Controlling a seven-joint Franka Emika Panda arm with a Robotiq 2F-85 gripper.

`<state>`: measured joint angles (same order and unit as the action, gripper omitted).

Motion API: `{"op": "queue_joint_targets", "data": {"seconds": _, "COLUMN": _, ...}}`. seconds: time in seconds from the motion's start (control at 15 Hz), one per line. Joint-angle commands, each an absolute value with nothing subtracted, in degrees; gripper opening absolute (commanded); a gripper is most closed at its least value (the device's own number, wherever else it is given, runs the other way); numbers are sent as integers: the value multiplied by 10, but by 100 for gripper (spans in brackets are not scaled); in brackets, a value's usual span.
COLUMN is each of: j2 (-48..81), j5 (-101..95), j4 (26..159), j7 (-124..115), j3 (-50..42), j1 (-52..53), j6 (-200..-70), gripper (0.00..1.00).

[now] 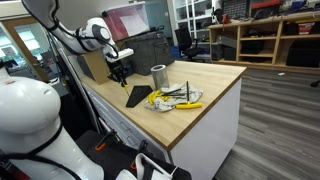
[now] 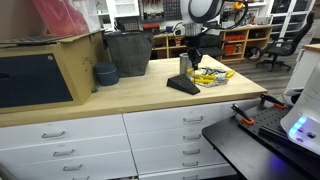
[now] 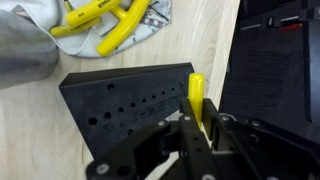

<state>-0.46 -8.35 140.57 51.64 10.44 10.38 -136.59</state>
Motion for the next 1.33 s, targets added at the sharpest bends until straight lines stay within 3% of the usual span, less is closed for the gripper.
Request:
{"op": "queue_joint_targets", "data": {"seconds": 0.0, "j2": -24, "j5": -70, "j4": 1414, "j7": 525, "j3": 104, "j1": 105, "j6": -1348, "gripper": 4}}
{"op": "queue_joint_targets", "data": {"seconds": 1.27, "j2": -13, "j5": -35, "j4": 1396, "j7": 520, "j3": 105, "j1": 108, "j6": -1321, "gripper": 4}}
